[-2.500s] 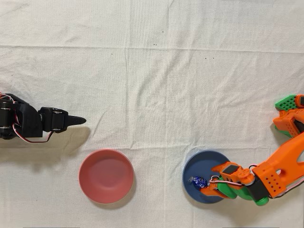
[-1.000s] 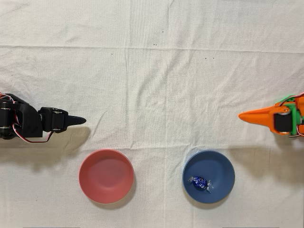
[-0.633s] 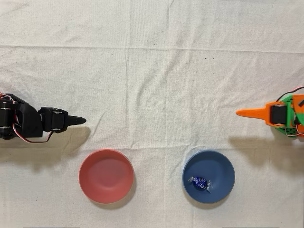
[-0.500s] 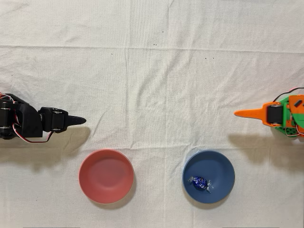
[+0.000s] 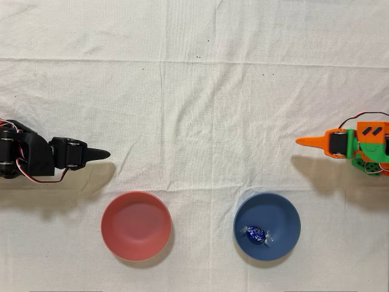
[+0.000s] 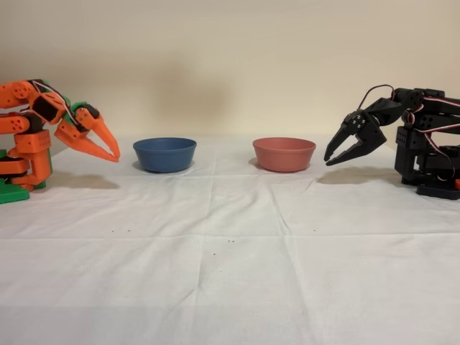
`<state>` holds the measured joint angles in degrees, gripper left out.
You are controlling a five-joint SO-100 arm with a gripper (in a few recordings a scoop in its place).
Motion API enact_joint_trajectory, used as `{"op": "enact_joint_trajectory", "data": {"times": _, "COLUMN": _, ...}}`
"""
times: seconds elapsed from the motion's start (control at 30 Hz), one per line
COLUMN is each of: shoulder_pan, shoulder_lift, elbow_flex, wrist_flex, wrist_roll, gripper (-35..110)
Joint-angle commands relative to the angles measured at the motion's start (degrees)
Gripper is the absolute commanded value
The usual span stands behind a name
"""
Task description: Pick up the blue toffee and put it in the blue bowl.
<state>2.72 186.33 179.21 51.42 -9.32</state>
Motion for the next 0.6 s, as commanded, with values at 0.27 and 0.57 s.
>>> {"op": "enact_joint_trajectory", "data": {"times": 0.27, "shoulder_pan": -1.14, "shoulder_lift": 0.79, "elbow_flex": -0.09, "wrist_flex": 8.17, "wrist_roll": 2.46, "gripper": 0}}
{"op": "enact_joint_trajectory", "data": {"times": 0.57, "shoulder_pan": 0.44, "shoulder_lift": 0.79, "elbow_flex": -0.09, "wrist_flex": 10.72, "wrist_roll": 2.2, "gripper": 4}}
